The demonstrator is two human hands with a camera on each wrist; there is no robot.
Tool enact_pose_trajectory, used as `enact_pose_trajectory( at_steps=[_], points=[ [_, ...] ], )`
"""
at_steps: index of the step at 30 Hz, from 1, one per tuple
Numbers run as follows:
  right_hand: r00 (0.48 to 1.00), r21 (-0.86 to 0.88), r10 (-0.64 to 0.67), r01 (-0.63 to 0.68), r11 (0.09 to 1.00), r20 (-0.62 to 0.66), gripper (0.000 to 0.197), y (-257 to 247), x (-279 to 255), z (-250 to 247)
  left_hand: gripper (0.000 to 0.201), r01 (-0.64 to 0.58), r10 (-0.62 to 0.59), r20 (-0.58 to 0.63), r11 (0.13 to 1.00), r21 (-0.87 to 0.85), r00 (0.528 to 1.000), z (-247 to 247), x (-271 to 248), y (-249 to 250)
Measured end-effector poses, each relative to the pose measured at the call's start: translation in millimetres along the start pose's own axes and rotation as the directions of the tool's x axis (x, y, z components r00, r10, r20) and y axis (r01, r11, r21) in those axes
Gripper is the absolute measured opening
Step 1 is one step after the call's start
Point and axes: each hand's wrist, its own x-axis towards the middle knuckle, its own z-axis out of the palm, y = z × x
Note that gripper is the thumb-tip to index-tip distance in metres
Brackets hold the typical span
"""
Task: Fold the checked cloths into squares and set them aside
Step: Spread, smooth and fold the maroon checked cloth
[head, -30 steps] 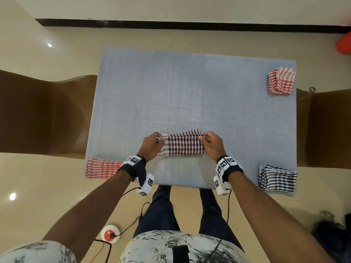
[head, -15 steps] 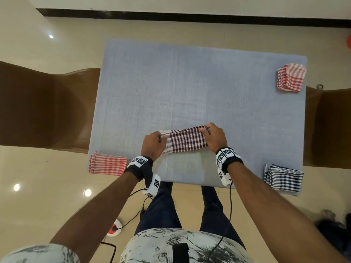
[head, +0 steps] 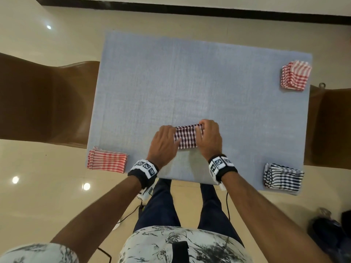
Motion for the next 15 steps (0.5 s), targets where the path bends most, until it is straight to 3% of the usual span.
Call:
enact_pose_trajectory(
  at_steps=[1, 3, 5, 6, 10, 15],
  points=[
    [0.995, 0.045, -0.096, 0.094, 0.995, 0.037, 0.026, -6, -9, 1, 0.045, -0.115, 0.112, 0.071, 0.993, 0.04, 0.991, 9, -5, 5],
    [0.939, 0.125, -0.224, 0.197, 0.972, 0.262, 0.053, -19, -29, 8, 0.059, -0.237, 0.215, 0.172, 0.964, 0.124, 0.961, 28, -15, 6],
    [0.835, 0.081, -0.258, 0.252, 0.964, 0.487, 0.076, -21, -48, 23, 0.068, -0.192, 0.163, 0.178, 0.969, 0.158, 0.97, 39, -20, 0],
    [0.807, 0.007, -0.255, 0.297, 0.955, 0.533, 0.08, -16, -55, 31, 0.071, -0.165, 0.13, 0.193, 0.969, 0.182, 0.973, 42, -21, -4],
    [0.803, -0.196, -0.257, 0.415, 0.888, 0.538, 0.083, 15, -54, 46, 0.075, -0.159, 0.107, 0.244, 0.965, 0.208, 0.964, 46, -21, -11],
    [0.844, -0.31, -0.112, 0.312, 0.898, 0.524, 0.088, 47, -36, 28, 0.082, -0.125, 0.071, 0.273, 0.974, 0.187, 0.959, 47, -18, -13]
  ],
)
